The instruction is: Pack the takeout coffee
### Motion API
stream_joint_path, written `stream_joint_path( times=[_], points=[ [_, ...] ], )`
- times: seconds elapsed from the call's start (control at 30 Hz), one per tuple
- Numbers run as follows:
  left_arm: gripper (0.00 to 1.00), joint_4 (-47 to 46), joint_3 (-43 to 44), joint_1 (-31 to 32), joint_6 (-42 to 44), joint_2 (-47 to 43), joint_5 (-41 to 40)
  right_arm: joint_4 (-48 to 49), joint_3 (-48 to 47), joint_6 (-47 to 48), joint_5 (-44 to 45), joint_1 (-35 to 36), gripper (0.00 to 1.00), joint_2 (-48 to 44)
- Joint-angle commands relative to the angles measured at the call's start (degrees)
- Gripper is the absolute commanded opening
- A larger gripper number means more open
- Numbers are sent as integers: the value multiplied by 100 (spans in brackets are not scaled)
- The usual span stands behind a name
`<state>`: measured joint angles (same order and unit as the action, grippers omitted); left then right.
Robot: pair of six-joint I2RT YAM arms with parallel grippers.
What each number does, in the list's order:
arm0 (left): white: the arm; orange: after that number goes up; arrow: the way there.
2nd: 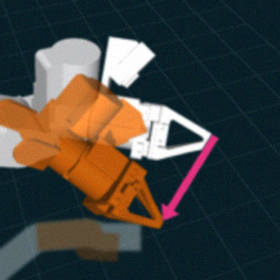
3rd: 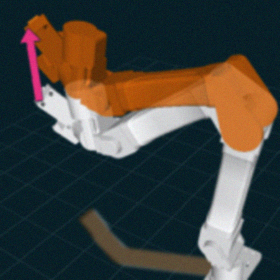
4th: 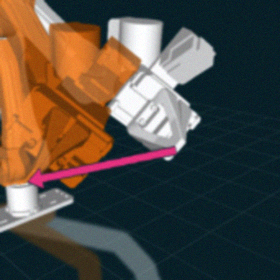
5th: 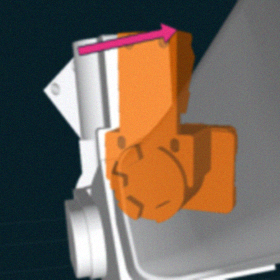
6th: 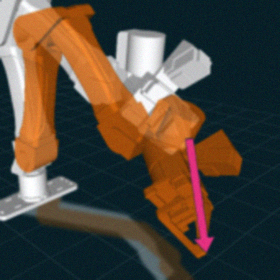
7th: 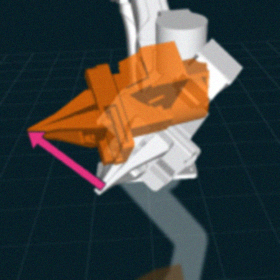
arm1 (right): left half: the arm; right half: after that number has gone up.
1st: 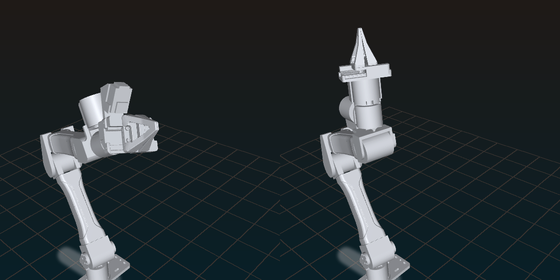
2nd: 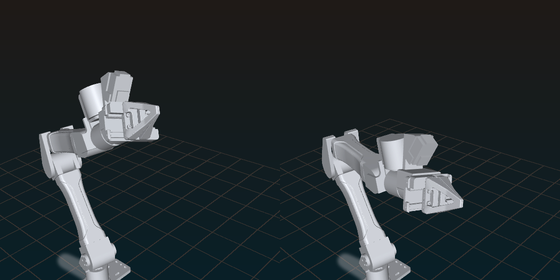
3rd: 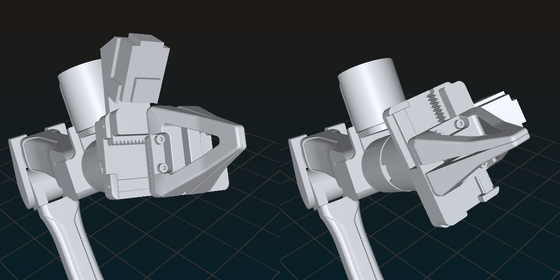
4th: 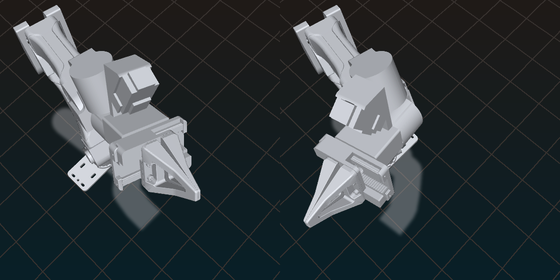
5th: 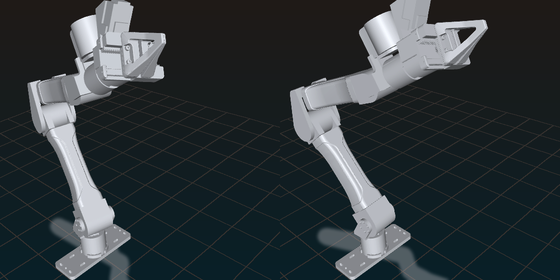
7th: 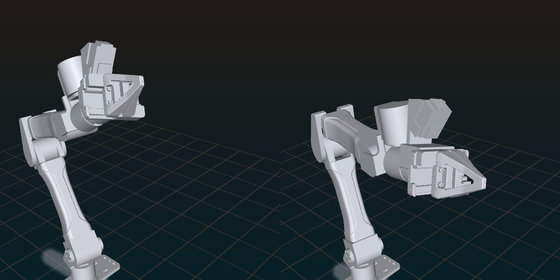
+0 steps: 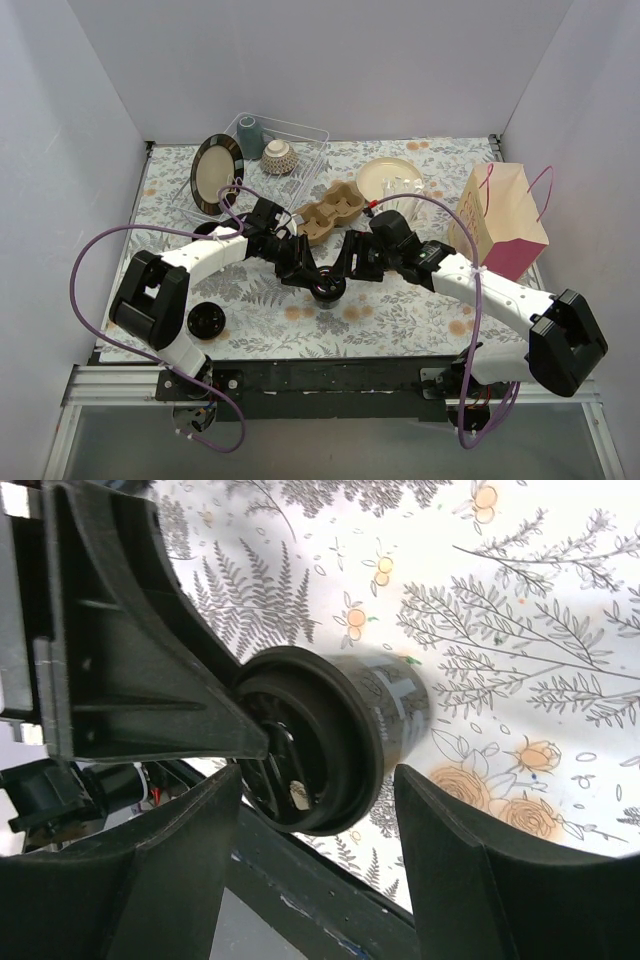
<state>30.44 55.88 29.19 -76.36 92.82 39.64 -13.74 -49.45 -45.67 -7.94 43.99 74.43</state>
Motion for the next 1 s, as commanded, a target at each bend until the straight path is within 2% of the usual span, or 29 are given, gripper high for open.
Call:
stream_joint_path(
  times=[0.0,0.3,0.57,0.77,0.97],
  points=[
    [33,955,-569,122,130,518,-1652,-191,32,32,65,5,71,-148],
    [33,868,-674,122,-19,369,-1591,336,322,-65,-198,31,69,123],
    [33,543,-1078,122,-554,-79,-1301,653,296,216,-312,40,58,695],
    [34,331,-1342,122,-784,-378,-1186,451,296,839,-453,31,52,765],
    [37,235,-1229,122,-819,-361,-1099,354,349,1762,-1330,-145,52,1055]
  ],
)
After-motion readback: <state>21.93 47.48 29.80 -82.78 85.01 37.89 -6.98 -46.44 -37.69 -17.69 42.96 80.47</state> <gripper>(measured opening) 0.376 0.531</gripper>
